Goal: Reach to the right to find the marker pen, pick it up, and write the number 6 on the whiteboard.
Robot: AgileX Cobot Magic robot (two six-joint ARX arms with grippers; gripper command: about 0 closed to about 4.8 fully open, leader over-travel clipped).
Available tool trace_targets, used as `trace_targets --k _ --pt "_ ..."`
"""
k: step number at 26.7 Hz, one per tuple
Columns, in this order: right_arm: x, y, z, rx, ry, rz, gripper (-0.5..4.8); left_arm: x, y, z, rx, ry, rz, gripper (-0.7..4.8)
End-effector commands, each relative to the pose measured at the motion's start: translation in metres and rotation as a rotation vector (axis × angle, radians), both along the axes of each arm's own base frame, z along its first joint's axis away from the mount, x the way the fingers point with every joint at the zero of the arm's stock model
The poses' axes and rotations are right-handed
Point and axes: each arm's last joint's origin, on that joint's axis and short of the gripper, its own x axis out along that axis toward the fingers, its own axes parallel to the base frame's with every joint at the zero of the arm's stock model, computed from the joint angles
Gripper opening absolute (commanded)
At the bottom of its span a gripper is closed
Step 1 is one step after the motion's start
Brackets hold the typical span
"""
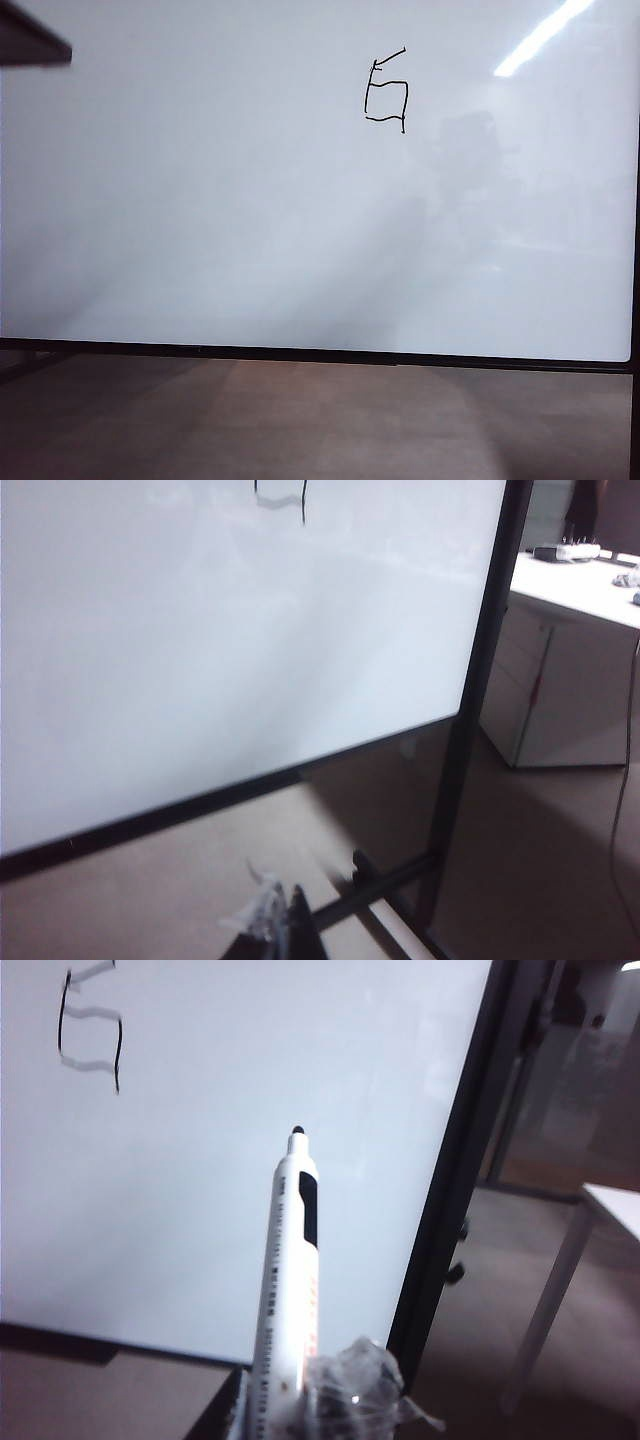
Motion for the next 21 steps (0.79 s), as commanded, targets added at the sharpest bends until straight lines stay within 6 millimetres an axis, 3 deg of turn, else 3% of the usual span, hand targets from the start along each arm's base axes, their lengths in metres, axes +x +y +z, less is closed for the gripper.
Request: trace_targets --k 1,6,16,21 --pt "0.004 0.002 -0.012 0.033 0.024 0.000 0.00 -0.002 0.001 -0.009 -0.014 0.003 0.001 -0.07" --pt "0.011 0.006 -0.036 0.037 0.099 0.002 0.10 -0.002 0.001 -0.020 -0.003 0.021 0.001 -0.07" --pt "0.011 0.006 -0.040 0.019 0.133 0.011 0.21 -0.001 0.000 -0.038 0.025 0.014 -0.011 -0.07" --pt "0.011 0.006 -0.040 0.019 0.133 0.010 0.21 -0.003 0.004 -0.038 0.004 -0.045 0.041 -0.07"
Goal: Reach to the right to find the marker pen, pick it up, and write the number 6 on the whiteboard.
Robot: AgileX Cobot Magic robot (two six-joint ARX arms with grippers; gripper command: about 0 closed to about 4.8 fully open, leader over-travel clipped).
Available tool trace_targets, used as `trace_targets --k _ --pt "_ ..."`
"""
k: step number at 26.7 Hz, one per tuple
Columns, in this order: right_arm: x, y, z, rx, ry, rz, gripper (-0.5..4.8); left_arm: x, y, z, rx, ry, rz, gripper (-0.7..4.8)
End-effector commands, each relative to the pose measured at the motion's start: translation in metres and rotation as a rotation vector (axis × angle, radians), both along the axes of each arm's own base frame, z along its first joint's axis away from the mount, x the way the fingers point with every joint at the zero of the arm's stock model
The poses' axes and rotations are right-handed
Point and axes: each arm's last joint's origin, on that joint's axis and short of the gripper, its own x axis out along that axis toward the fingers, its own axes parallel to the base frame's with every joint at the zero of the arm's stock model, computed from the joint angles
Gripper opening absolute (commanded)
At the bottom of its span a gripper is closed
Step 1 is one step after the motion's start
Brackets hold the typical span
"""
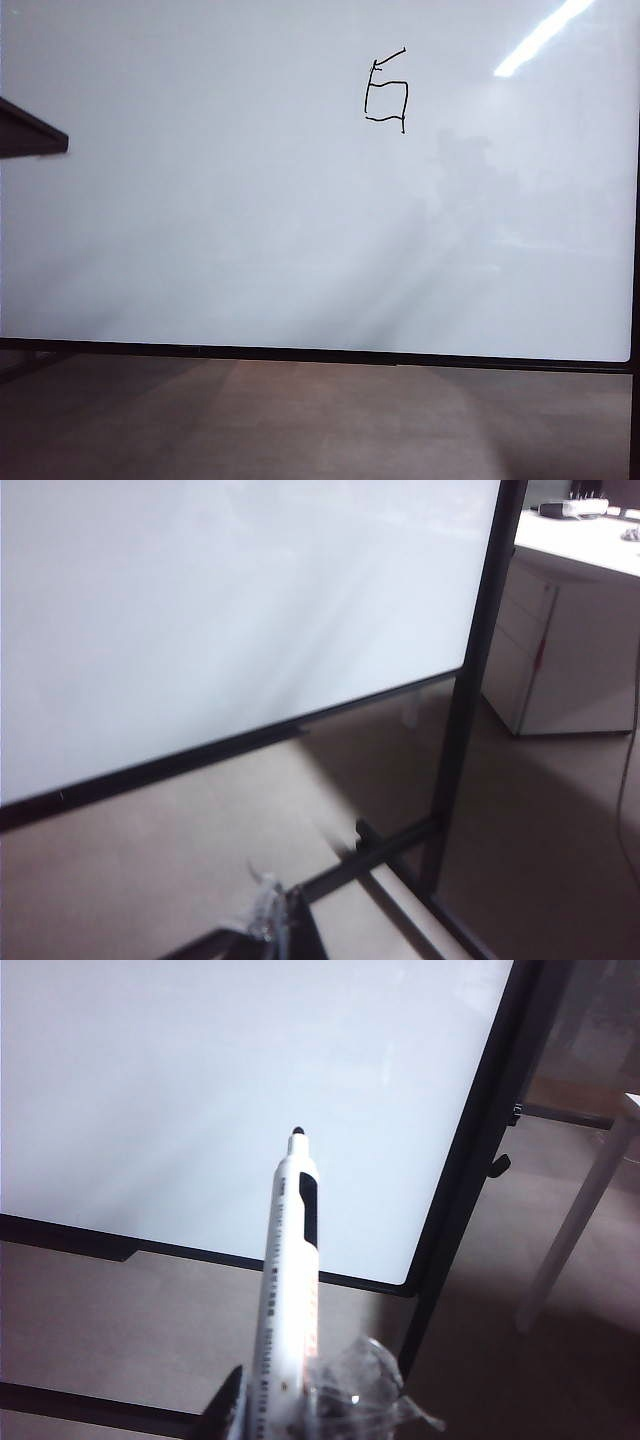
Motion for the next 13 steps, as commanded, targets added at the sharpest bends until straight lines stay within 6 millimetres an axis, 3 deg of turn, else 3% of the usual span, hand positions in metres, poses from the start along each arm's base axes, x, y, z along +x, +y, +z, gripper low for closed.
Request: trace_targets --k 1,8,13 --pt "0.000 0.000 0.003 0.012 -0.015 0.002 0.22 -0.002 0.007 0.003 -0.041 -0.070 0.072 -0.06" --pt "0.000 0.000 0.003 0.012 -0.016 -0.002 0.21 0.003 0.040 0.010 -0.076 -0.171 0.384 -0.07" --pt "0.000 0.000 0.003 0.012 -0.016 0.000 0.21 0.004 0.053 0.002 -0.066 -0.185 0.518 -0.07"
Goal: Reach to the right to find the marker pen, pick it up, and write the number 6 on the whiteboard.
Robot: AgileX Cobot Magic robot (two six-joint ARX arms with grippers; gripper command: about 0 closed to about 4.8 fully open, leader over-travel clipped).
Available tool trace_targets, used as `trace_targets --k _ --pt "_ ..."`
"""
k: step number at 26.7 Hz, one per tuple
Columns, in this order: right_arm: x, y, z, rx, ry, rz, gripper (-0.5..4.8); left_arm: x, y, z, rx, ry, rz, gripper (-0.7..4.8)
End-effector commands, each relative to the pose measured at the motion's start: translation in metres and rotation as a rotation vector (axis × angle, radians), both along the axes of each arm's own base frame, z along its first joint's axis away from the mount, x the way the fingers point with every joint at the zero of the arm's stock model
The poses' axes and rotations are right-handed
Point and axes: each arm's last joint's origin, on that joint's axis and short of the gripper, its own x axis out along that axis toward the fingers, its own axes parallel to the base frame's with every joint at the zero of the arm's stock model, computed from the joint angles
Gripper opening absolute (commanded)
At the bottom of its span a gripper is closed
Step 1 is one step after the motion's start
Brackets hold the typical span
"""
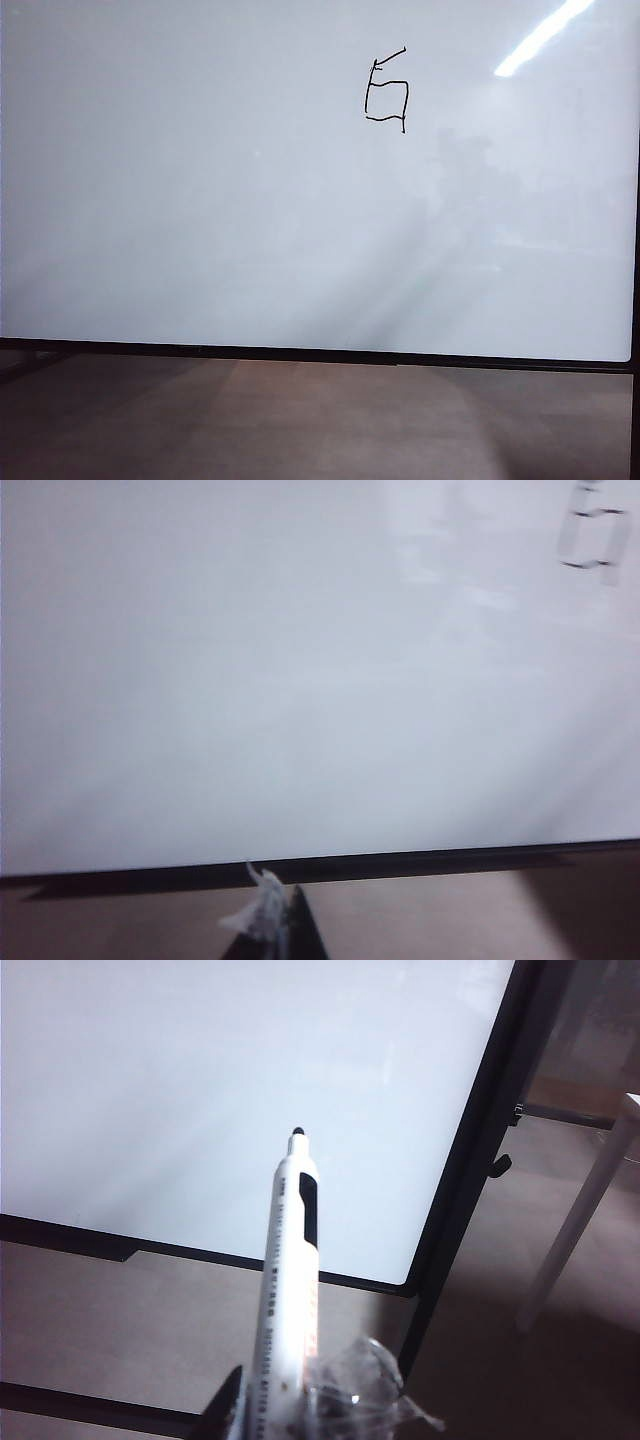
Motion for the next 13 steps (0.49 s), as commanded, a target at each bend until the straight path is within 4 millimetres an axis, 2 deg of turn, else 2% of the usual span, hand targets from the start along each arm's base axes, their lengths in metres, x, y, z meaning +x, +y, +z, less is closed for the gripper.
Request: trace_targets --k 1,7,13 --pt "-0.0003 -0.0001 0.0027 0.012 -0.016 -0.001 0.21 0.0017 0.0069 -0.0080 0.004 0.019 0.066 -0.06" --pt "-0.0003 0.0000 0.0028 0.013 -0.016 0.002 0.21 0.0022 0.0108 -0.0106 0.005 0.048 0.148 -0.07" --pt "-0.0003 0.0000 0.0027 0.012 -0.015 0.002 0.21 0.0023 0.0104 -0.0112 0.017 0.053 0.147 -0.02"
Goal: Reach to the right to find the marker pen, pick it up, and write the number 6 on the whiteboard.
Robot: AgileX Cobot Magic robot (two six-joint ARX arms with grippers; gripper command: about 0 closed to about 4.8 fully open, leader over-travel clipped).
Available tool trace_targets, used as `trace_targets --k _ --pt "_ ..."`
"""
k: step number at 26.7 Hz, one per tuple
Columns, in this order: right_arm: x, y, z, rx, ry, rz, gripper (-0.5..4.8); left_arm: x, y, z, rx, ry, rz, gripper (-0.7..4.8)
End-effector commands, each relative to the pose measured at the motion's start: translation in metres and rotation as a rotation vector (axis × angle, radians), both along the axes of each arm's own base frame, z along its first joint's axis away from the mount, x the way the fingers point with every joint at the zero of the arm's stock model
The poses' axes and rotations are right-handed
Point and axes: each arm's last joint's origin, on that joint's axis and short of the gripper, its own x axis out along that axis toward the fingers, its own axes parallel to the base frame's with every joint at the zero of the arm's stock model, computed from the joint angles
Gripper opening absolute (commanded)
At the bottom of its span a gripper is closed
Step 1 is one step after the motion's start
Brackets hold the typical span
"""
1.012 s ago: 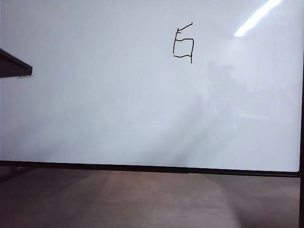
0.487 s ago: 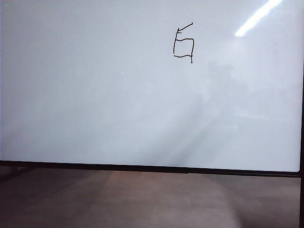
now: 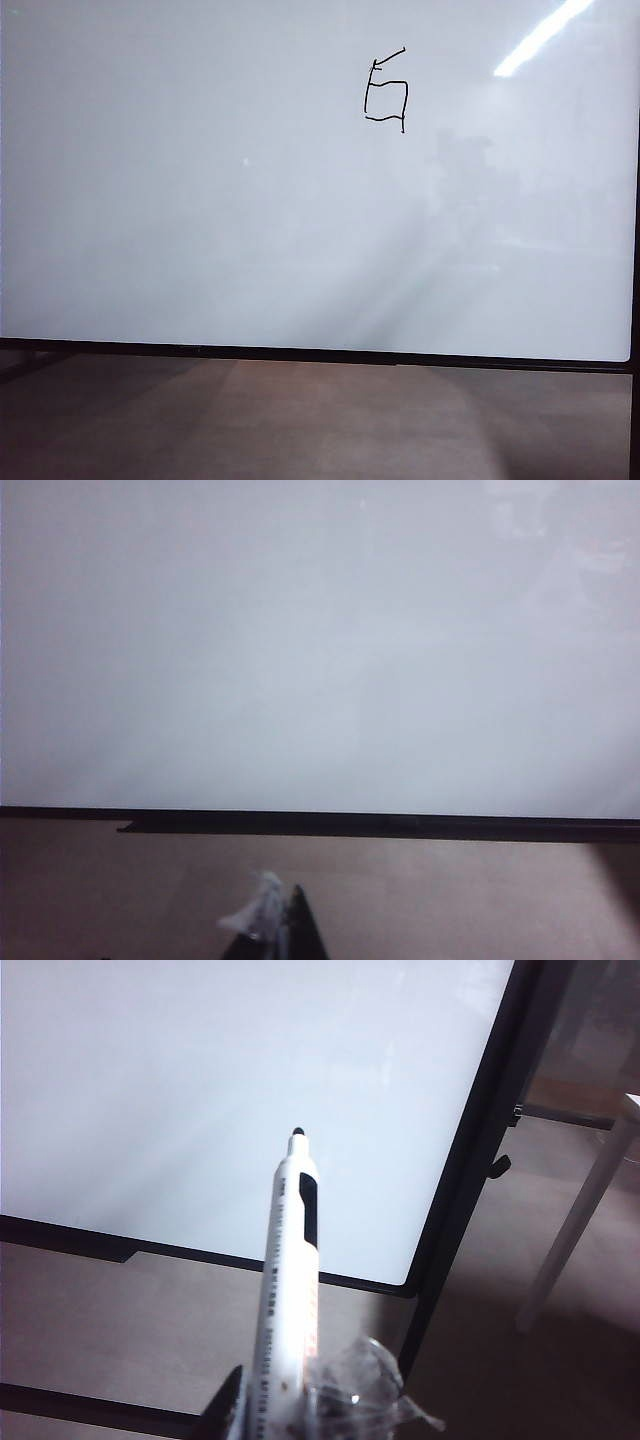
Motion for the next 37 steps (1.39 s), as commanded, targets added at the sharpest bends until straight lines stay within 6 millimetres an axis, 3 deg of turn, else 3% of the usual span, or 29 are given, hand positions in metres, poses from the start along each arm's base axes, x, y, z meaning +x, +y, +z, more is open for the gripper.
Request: trace_targets --k 1,20,37 --pt "0.000 0.000 0.003 0.011 -0.013 0.001 0.21 0.000 0.000 0.002 0.007 -0.016 0.003 -0.02" --pt "0.000 0.000 0.003 0.012 -0.015 -0.003 0.21 0.000 0.000 0.002 0.007 -0.014 0.003 -0.02" --pt "0.012 -0.028 -0.031 0.078 -0.141 -0.080 0.21 0.000 0.000 0.002 0.006 -0.014 0.005 -0.02"
